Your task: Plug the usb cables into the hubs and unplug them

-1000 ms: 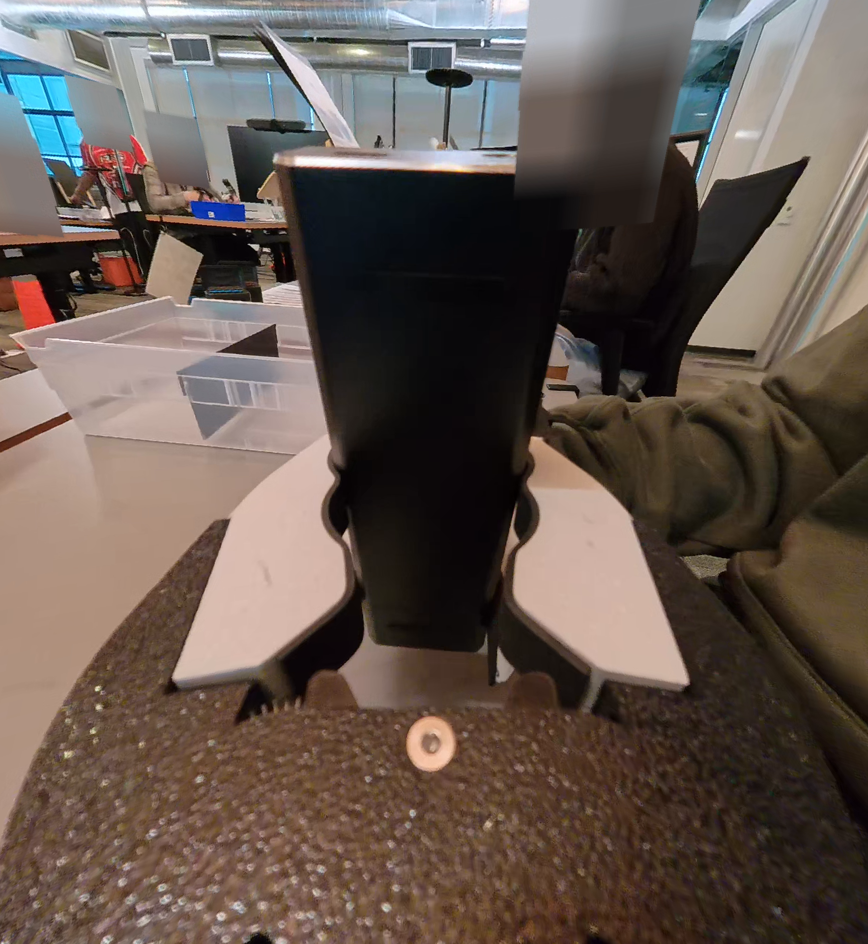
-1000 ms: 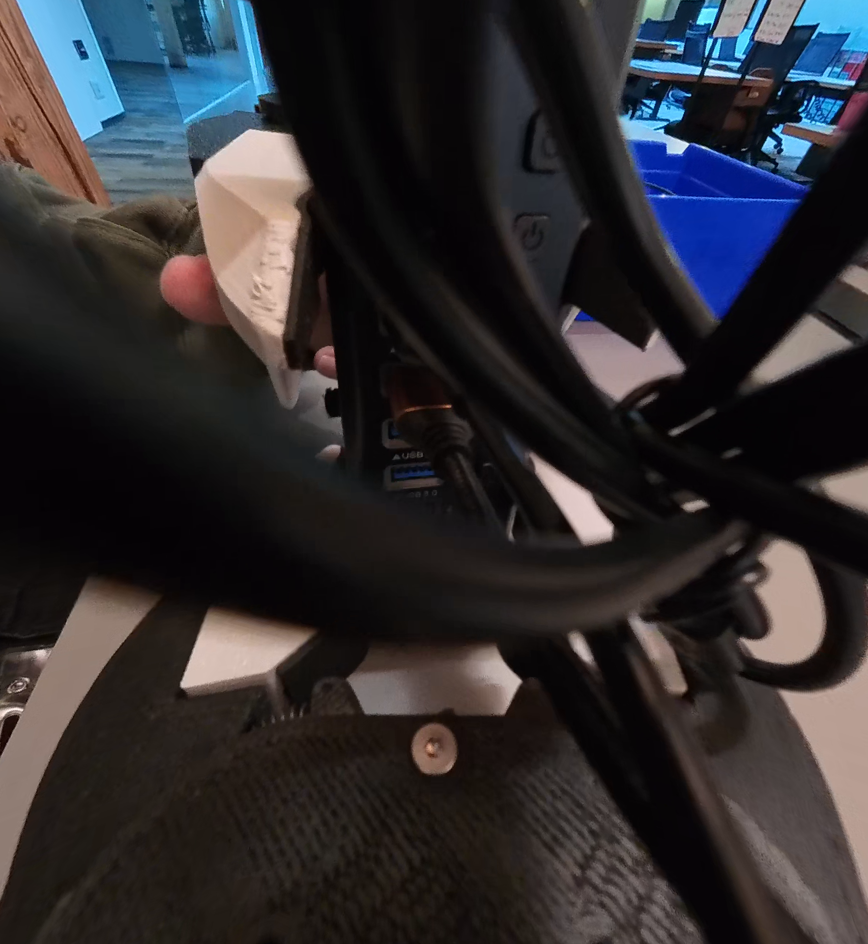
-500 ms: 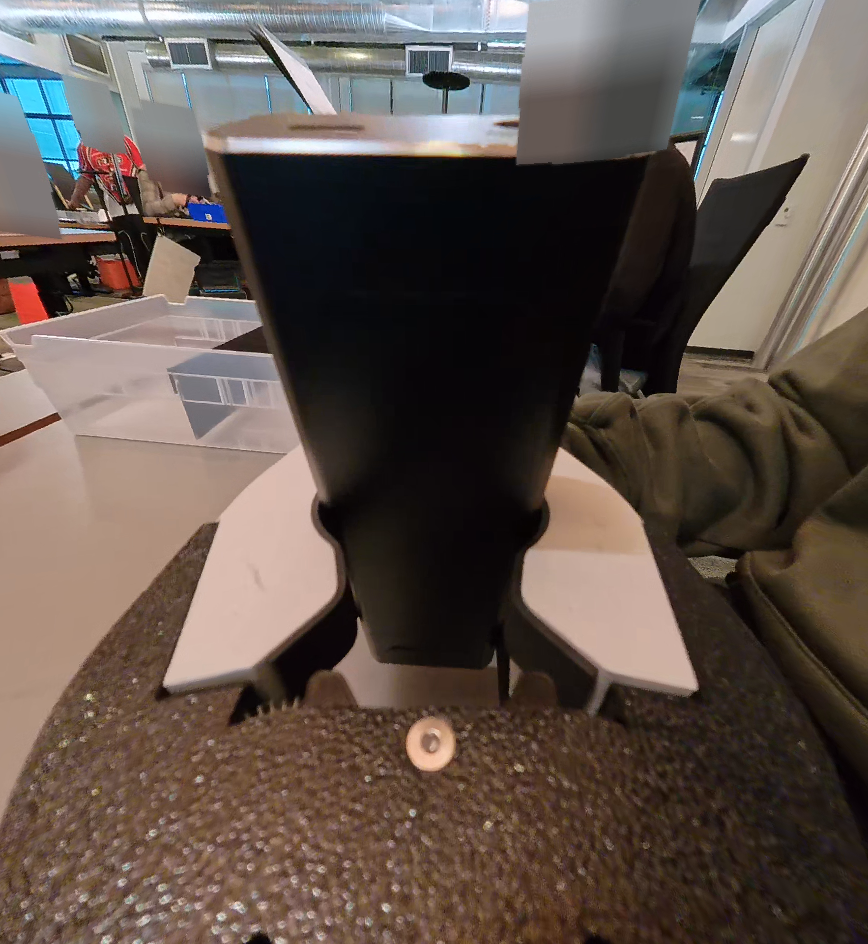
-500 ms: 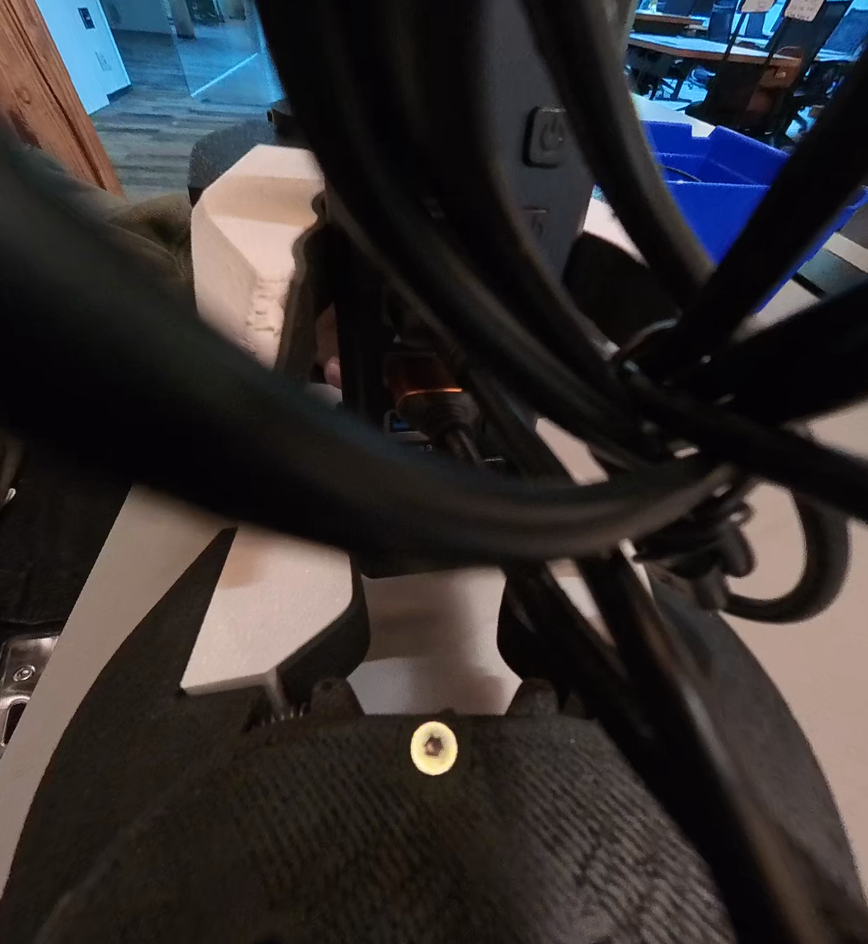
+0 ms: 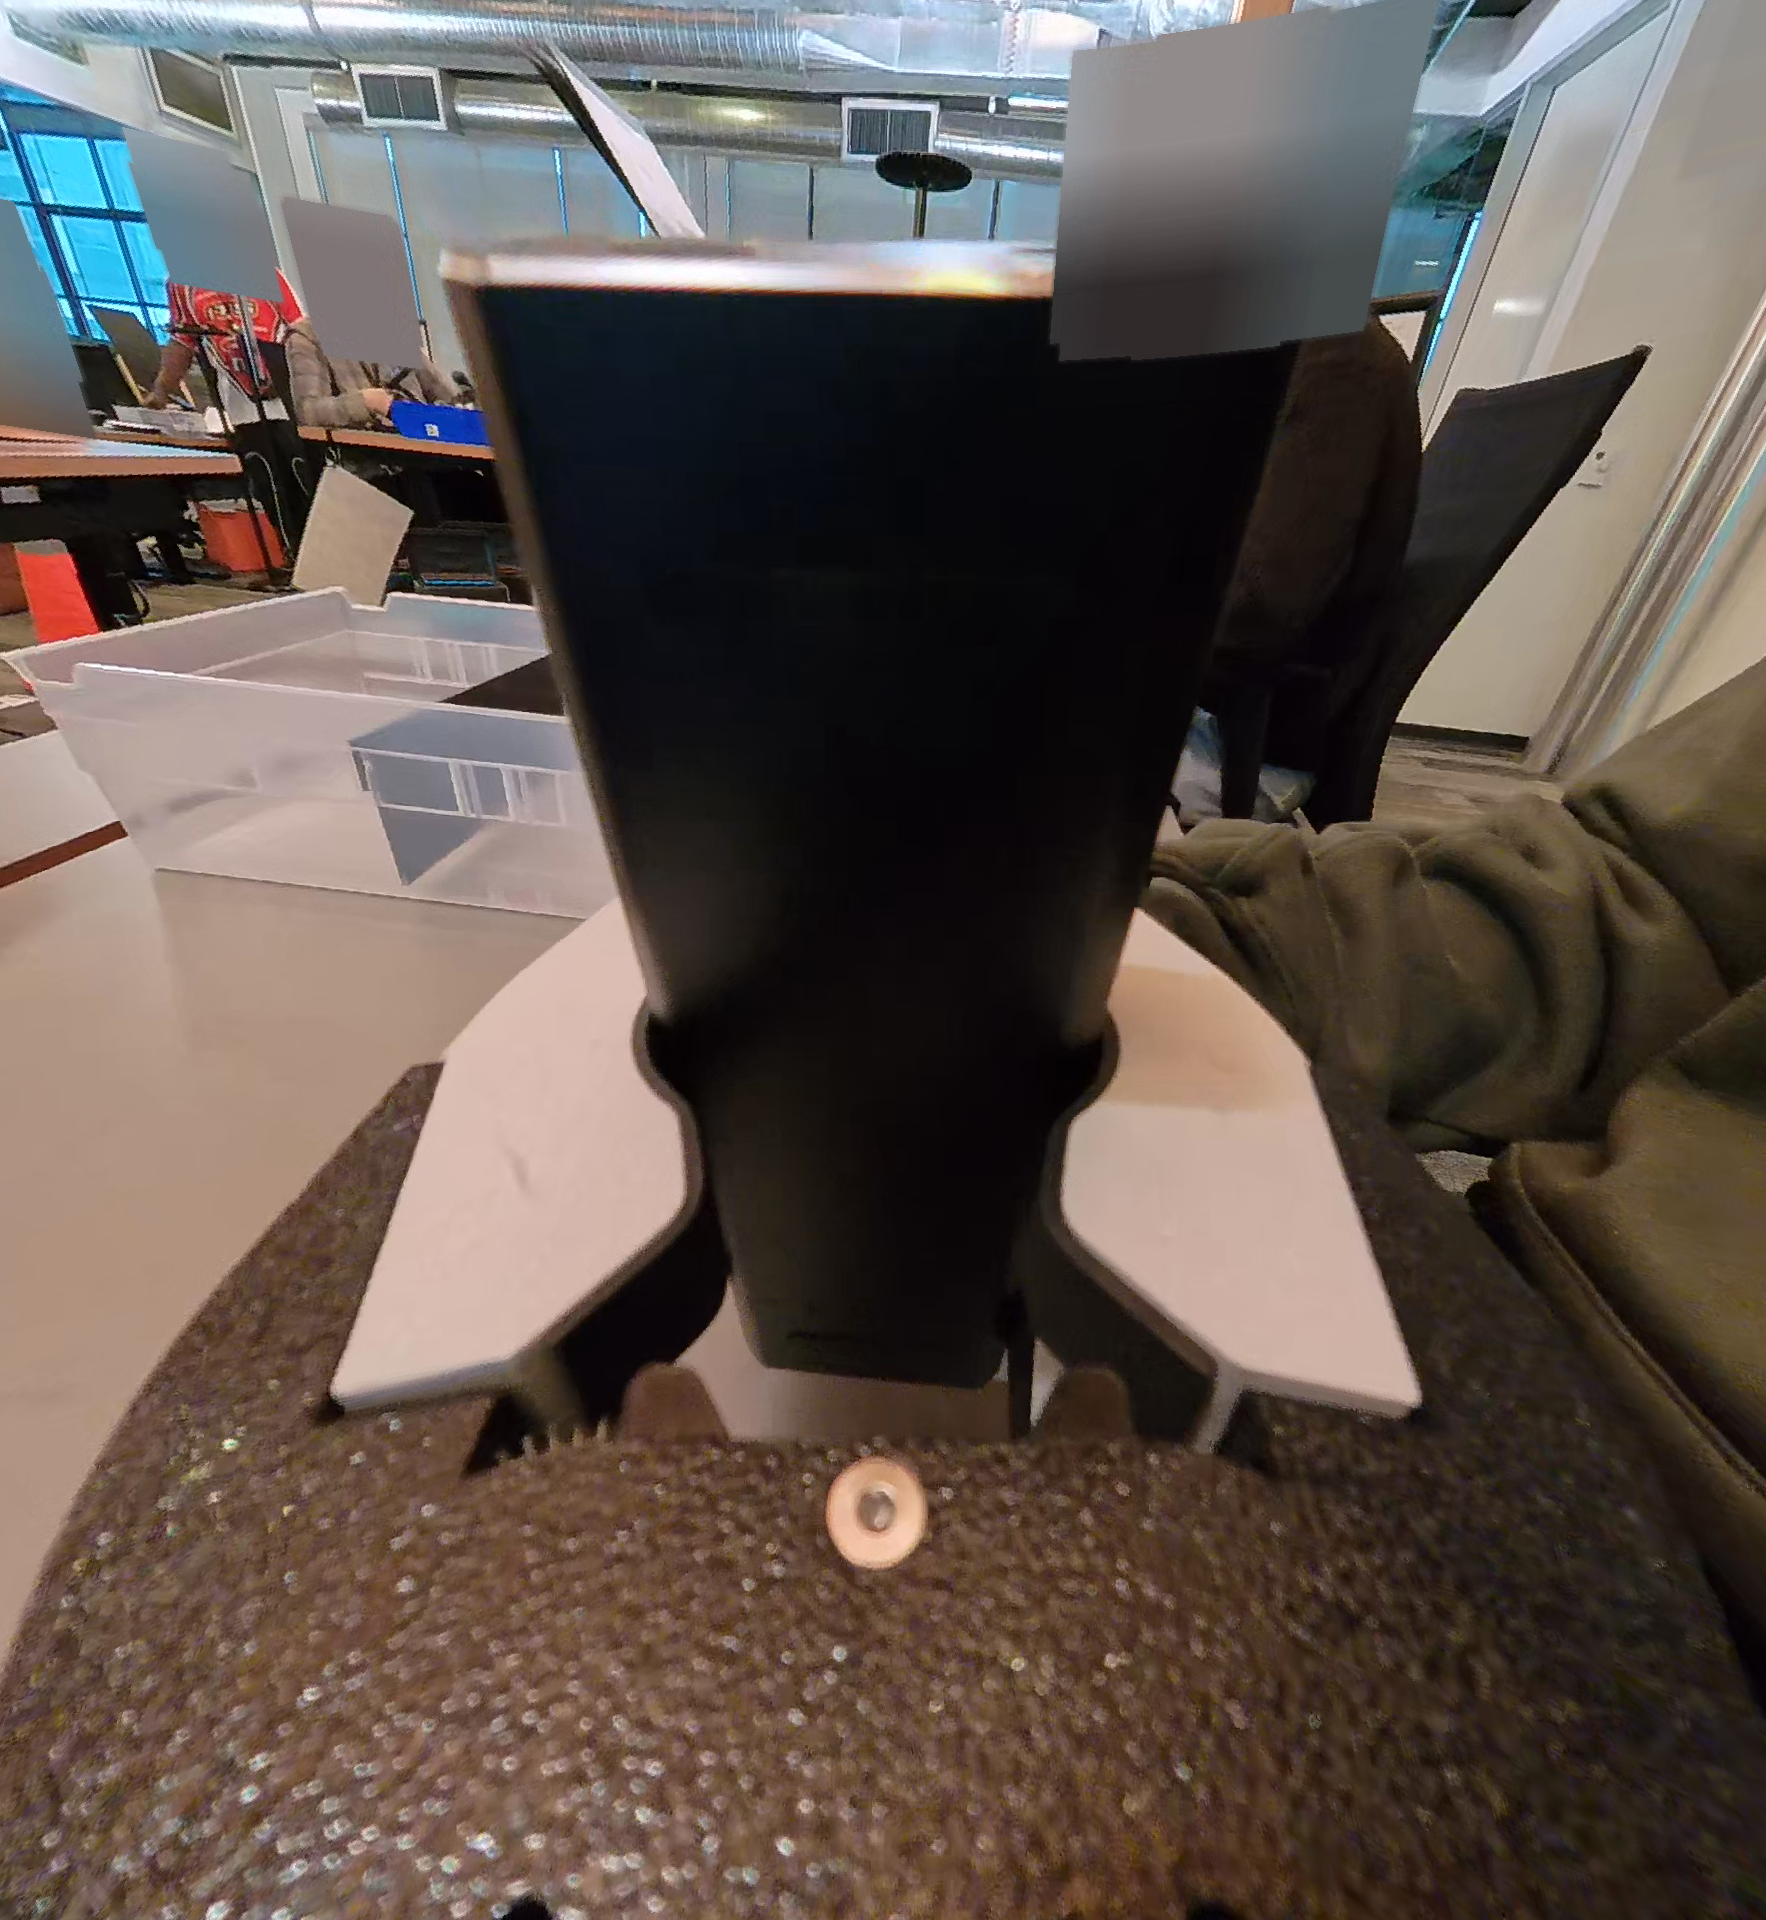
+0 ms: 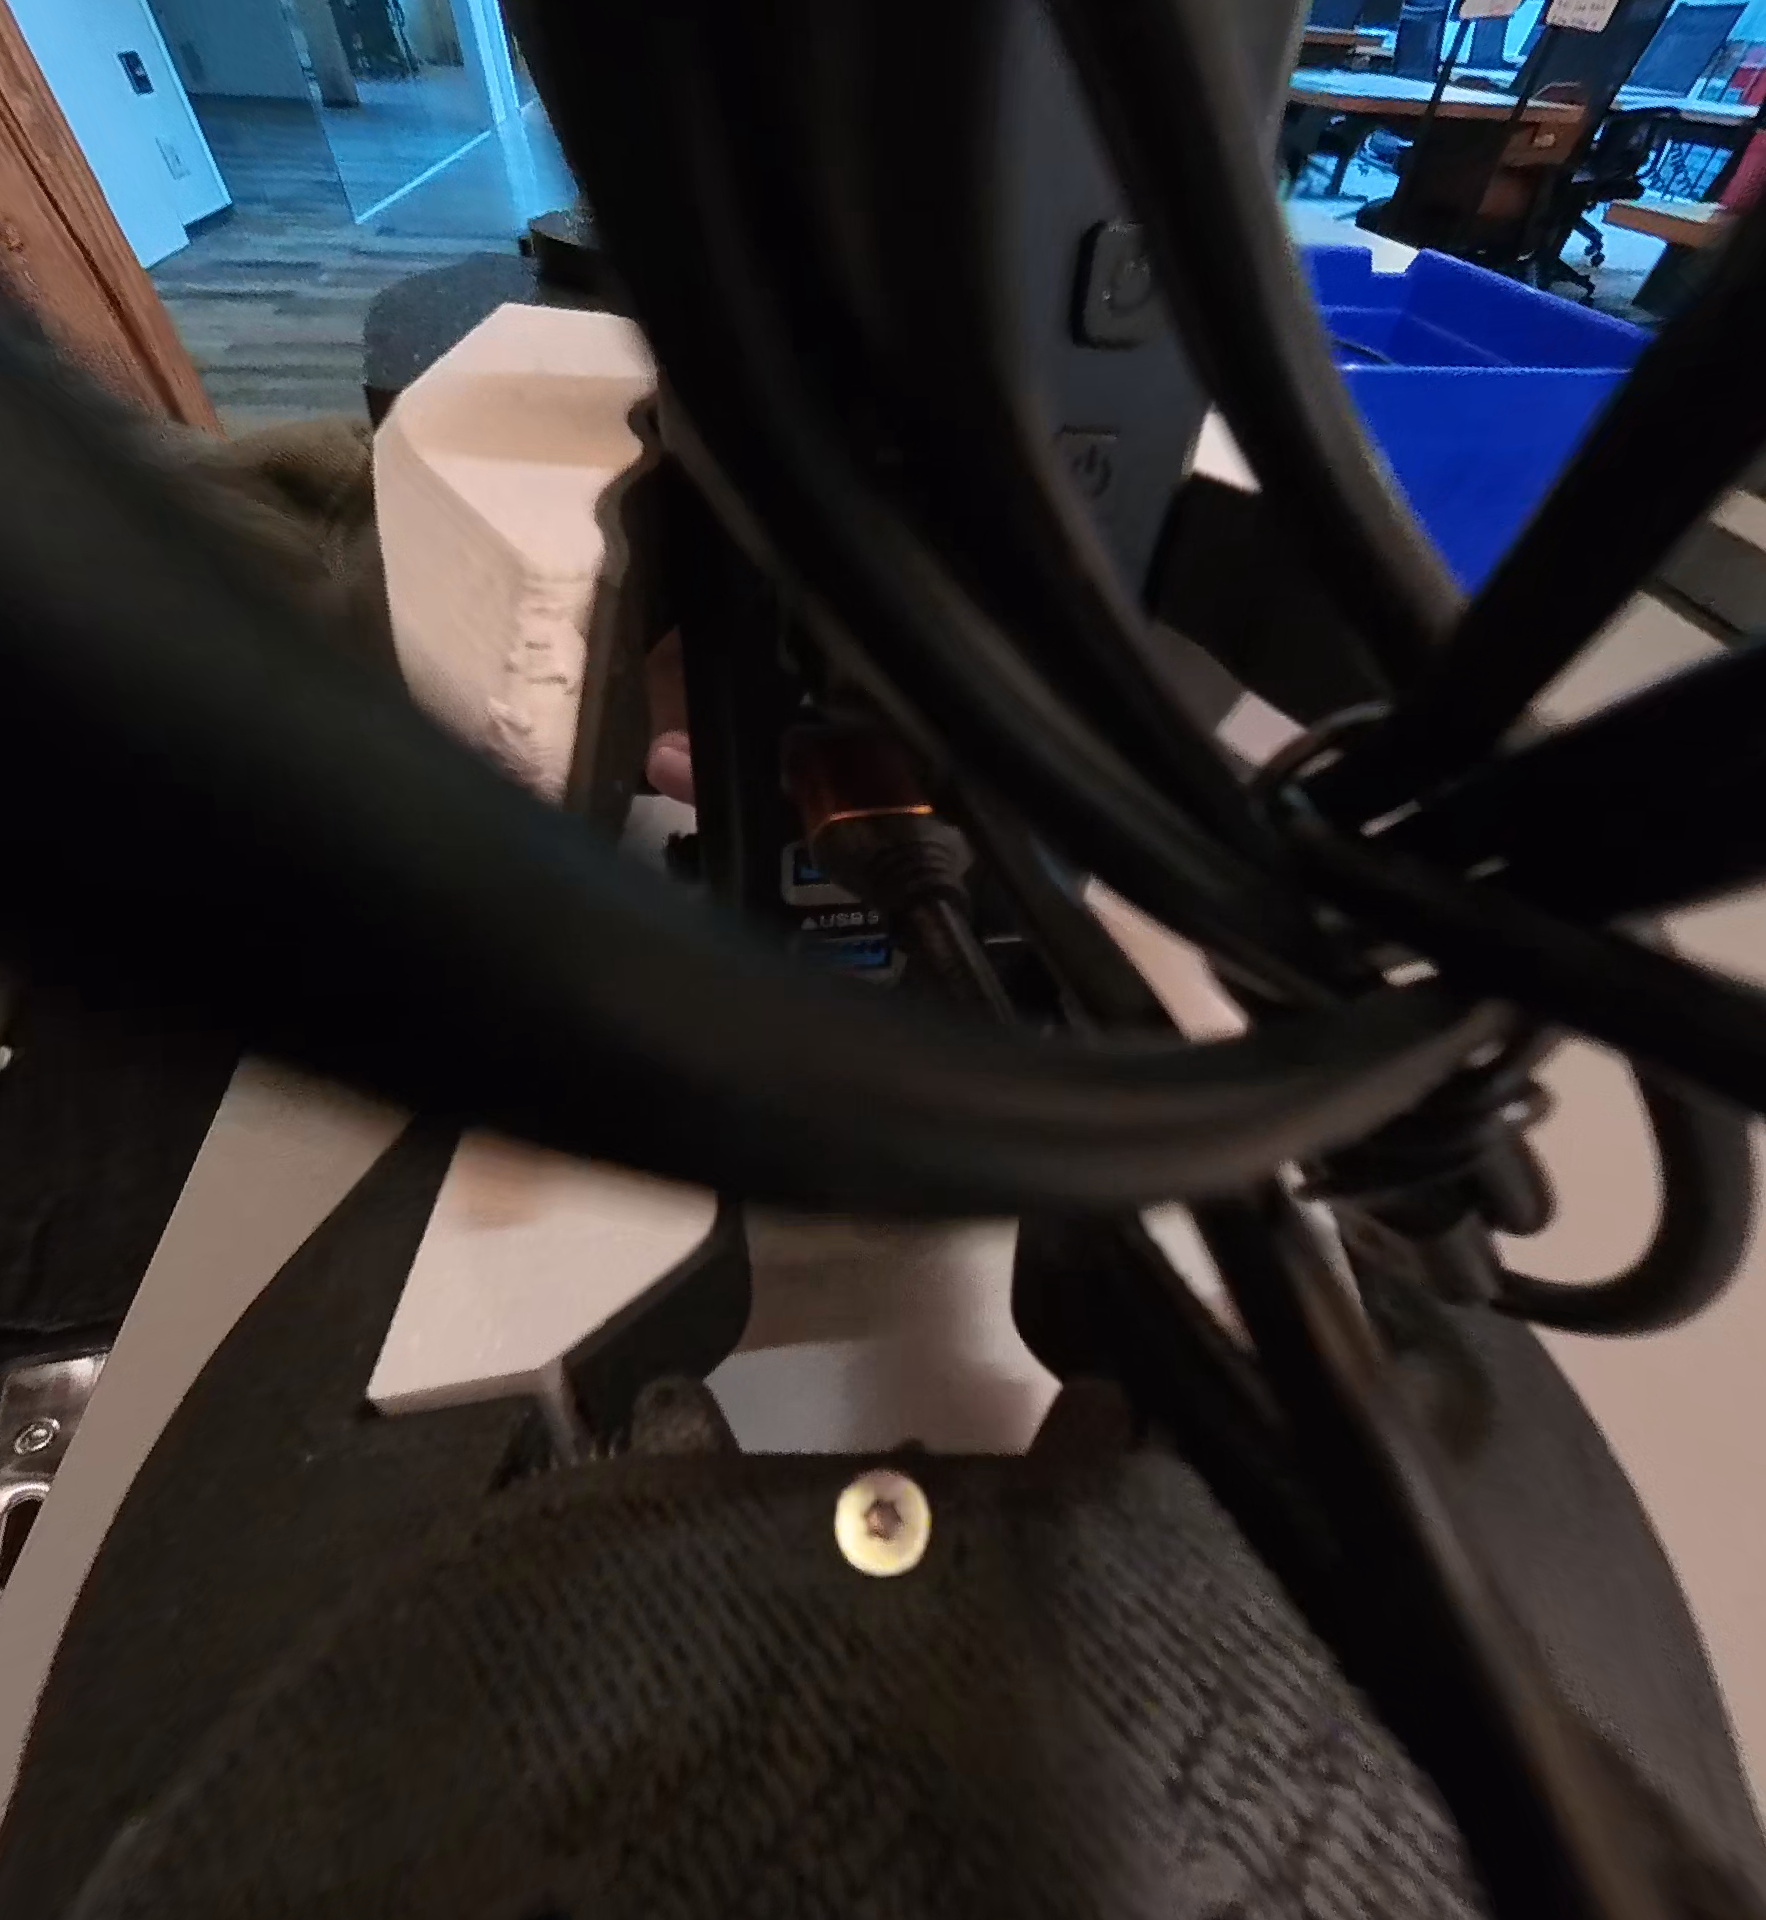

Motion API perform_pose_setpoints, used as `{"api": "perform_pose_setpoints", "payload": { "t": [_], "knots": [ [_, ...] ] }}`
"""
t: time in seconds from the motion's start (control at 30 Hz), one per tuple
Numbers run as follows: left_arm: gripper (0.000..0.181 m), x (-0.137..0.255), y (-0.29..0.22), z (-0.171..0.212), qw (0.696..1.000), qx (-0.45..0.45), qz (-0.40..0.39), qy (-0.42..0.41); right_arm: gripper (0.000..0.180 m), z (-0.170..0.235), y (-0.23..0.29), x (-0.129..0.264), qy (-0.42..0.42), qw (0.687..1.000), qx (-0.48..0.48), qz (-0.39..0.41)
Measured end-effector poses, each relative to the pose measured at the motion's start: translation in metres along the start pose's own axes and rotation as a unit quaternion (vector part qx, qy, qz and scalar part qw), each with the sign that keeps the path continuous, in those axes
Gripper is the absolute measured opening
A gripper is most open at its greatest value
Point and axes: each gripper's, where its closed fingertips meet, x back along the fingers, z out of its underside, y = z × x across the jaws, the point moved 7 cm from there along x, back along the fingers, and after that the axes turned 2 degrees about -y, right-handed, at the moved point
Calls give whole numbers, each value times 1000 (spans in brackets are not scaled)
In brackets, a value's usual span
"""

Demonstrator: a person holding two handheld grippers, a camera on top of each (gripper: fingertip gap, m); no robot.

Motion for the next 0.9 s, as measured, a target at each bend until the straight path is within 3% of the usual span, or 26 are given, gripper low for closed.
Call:
{"api": "perform_pose_setpoints", "payload": {
  "t": [0.03, 0.13, 0.3, 0.4, 0.53, 0.6, 0.67, 0.77, 0.83, 0.9],
  "knots": [
    [71, 1, 0, 0, 1000, 0, 2, 2, 116, 0, 0, 0, 0, 1000, 0, 1],
    [71, 2, 1, -1, 1000, 3, 3, 14, 60, 0, 0, 0, -2, 1000, -3, -1],
    [71, 3, 4, -2, 1000, 6, -7, -2, 67, 0, -1, 2, -5, 1000, -14, 8],
    [71, 18, 14, -9, 999, -10, -30, -7, 89, 4, 4, 11, 27, 998, -49, -41],
    [71, 44, 30, -18, 995, -51, -80, 7, 76, 3, 36, 46, 122, 961, -85, -231],
    [71, 55, 36, -19, 992, -64, -103, 22, 61, -19, 54, 64, 123, 947, -62, -289],
    [71, 59, 37, -20, 993, -65, -94, 22, 57, -63, 55, 67, 28, 982, 24, -185],
    [71, 59, 41, -17, 991, -62, -114, 33, 47, -117, 75, 80, -94, 975, 56, -192],
    [71, 57, 41, -12, 992, -58, -103, 40, 40, -136, 58, 76, -109, 989, 96, -40],
    [71, 55, 36, -9, 994, -68, -72, 36, 34, -141, 29, 70, -59, 988, 118, 84]
  ]
}}
